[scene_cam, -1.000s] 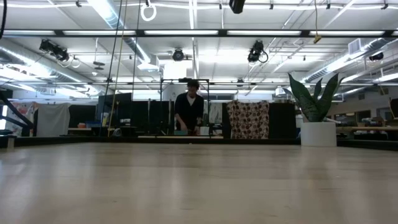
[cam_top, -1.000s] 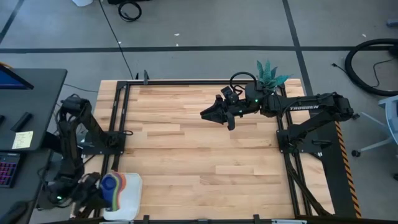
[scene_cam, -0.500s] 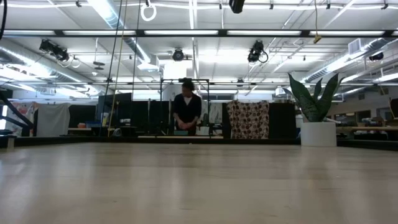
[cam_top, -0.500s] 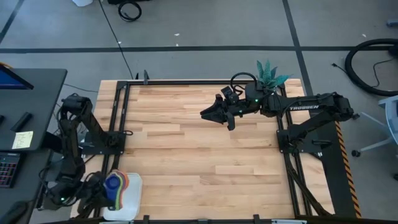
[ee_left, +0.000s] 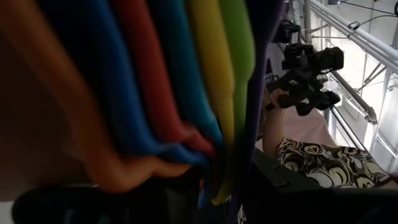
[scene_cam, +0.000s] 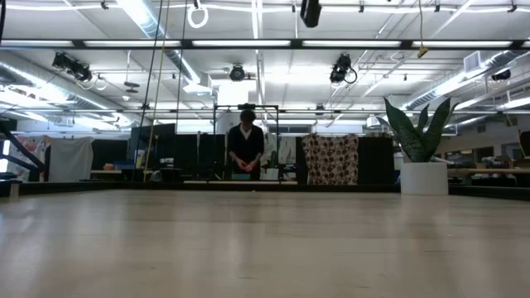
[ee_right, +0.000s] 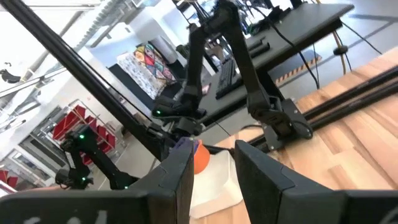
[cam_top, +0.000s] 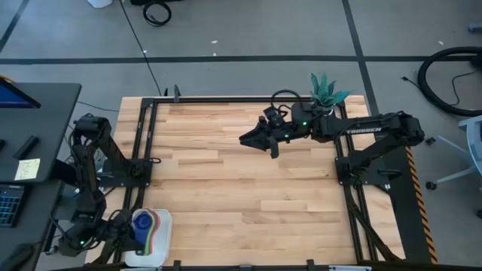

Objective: Nest measuring cups in basket
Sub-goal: Put the nested measuring cups into the white bin

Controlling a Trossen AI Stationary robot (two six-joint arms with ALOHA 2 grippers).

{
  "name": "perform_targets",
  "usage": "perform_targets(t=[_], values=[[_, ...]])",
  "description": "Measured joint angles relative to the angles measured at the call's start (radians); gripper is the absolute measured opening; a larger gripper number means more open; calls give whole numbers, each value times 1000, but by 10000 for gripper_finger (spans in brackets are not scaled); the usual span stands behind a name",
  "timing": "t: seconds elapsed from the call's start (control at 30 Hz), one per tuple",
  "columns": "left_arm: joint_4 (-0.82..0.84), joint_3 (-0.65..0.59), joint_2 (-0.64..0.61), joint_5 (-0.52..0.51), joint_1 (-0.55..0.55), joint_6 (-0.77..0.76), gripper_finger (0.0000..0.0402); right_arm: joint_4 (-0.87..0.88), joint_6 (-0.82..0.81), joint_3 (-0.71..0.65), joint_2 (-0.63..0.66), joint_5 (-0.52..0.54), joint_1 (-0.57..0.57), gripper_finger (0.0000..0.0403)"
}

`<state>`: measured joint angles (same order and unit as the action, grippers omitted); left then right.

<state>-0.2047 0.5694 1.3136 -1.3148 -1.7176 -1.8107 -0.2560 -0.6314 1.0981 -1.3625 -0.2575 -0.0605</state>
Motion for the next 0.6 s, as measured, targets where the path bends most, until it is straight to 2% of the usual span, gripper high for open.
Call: perform_targets(t=[0.23, 0.43, 0.53, 0.6], values=[[1, 0, 0, 3, 0, -1, 85, -115, -83, 0, -131, -28, 9, 122], [1, 0, 1, 3, -1, -2, 85, -519, -159, 0, -311, -197, 30, 123], [1, 0, 1, 3, -1, -2, 85, -707, -238, 0, -404, -208, 52, 132], [1, 0, 1, 3, -1, -2, 85, -765, -277, 0, -456, -194, 64, 142]])
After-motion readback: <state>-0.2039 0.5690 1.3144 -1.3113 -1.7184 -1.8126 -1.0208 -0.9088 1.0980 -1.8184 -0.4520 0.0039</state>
